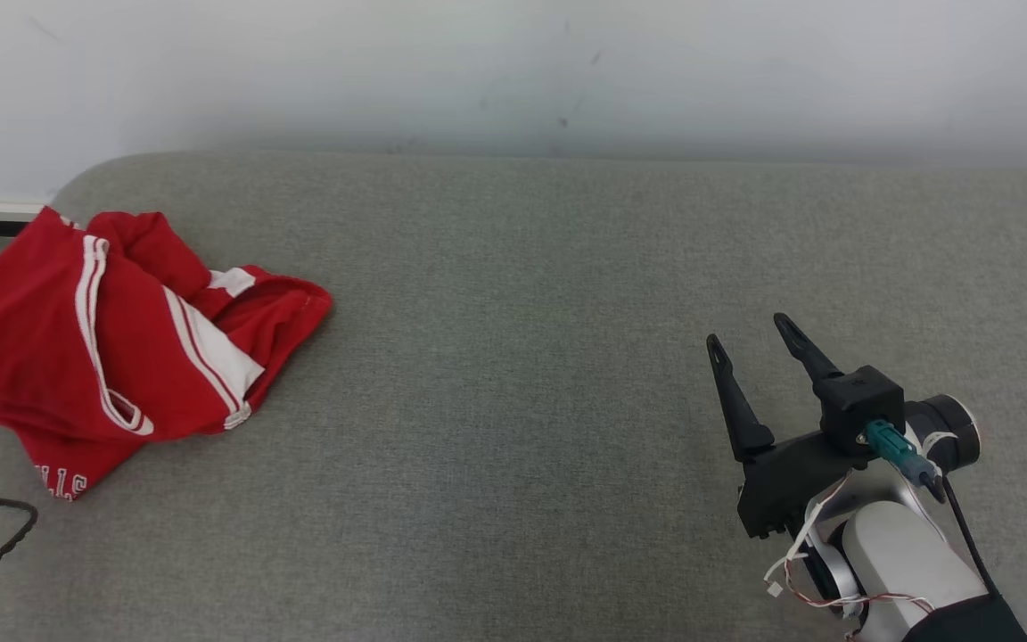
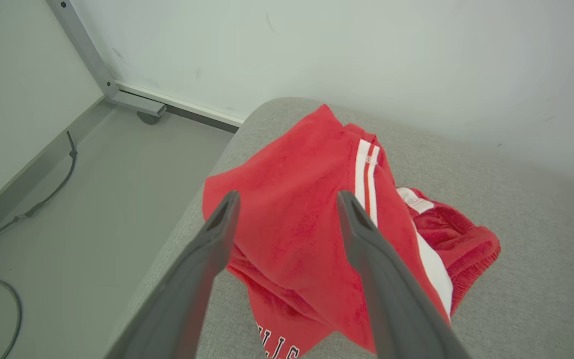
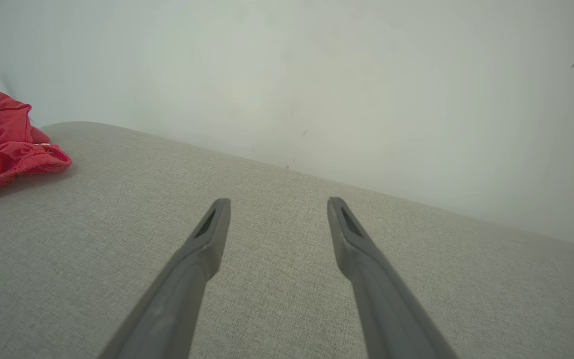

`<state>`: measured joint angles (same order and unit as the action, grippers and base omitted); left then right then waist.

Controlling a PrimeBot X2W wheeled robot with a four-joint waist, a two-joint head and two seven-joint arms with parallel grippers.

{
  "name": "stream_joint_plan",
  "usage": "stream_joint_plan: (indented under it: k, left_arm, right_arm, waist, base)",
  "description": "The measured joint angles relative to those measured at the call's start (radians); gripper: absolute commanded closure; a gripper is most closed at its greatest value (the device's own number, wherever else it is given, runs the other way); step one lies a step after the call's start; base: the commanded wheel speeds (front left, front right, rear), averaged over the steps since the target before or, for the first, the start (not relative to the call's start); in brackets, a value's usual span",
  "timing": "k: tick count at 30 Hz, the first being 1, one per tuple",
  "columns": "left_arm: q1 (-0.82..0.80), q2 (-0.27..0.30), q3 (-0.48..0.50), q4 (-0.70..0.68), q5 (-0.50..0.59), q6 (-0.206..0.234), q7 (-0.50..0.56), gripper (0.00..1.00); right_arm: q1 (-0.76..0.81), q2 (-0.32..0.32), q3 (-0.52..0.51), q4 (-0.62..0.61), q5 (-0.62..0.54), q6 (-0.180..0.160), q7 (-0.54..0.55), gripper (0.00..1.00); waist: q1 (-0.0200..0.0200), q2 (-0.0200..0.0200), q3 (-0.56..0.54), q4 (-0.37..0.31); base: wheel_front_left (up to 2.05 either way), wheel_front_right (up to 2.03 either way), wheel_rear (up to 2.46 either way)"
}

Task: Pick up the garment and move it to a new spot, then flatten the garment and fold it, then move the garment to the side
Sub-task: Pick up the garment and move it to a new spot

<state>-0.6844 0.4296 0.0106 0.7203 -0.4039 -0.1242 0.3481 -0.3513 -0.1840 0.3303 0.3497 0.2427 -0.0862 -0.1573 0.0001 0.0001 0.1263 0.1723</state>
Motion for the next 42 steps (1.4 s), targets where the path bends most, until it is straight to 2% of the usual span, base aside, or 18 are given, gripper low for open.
stream_joint_plan:
  k: [7,12,17,18,19,28,34,42]
  left_arm:
    - [-0.071,0.030,-0.021,0.114,-0.009,-0.001,0.083,0.00]
    - [-0.088,0.030,-0.039,0.167,-0.010,-0.001,0.121,0.00]
    - [-0.108,0.015,-0.102,0.228,-0.049,-0.001,0.207,0.00]
    - [-0.108,0.012,-0.115,0.236,-0.050,-0.001,0.216,0.58]
    - [-0.109,0.012,-0.127,0.239,-0.049,-0.001,0.223,1.00]
    - [-0.150,0.014,-0.205,0.246,-0.059,-0.001,0.224,1.00]
    - [-0.191,0.009,-0.247,0.204,-0.091,-0.001,0.164,1.00]
    - [-0.231,-0.013,-0.330,0.079,-0.149,-0.001,0.063,1.00]
  right_arm:
    - [-0.031,-0.007,0.001,-0.013,-0.011,0.004,0.014,0.00]
    - [-0.038,-0.015,-0.003,-0.021,-0.016,0.004,0.017,0.00]
    - [-0.050,-0.020,-0.006,-0.026,-0.018,0.003,0.026,0.00]
    - [-0.050,-0.020,-0.006,-0.027,-0.021,0.003,0.026,0.00]
    - [-0.051,-0.020,-0.005,-0.027,-0.023,0.003,0.026,0.00]
    - [-0.053,-0.024,-0.007,-0.021,-0.025,-0.002,0.027,0.00]
    - [-0.053,-0.022,-0.007,0.001,-0.024,-0.002,0.026,0.00]
    - [-0.053,0.001,-0.011,0.037,-0.008,0.000,0.015,0.00]
  waist:
    - [0.0001,0.0000,0.062,-0.063]
    - [0.0001,0.0000,0.094,-0.092]
    - [-0.0001,0.0000,0.135,-0.114]
    - [-0.0001,0.0000,0.140,-0.116]
    - [-0.0001,0.0001,0.145,-0.116]
    - [-0.0001,0.0001,0.144,-0.094]
    - [-0.0001,0.0000,0.121,-0.080]
    - [-0.0002,0.0000,0.076,-0.075]
  base:
    - [0.00,0.00,0.00]
    - [0.00,0.00,0.00]
    - [0.00,0.00,0.00]
    - [0.00,0.00,0.00]
    - [0.00,0.00,0.00]
    - [0.00,0.00,0.00]
    - [0.00,0.00,0.00]
    - [0.00,0.00,0.00]
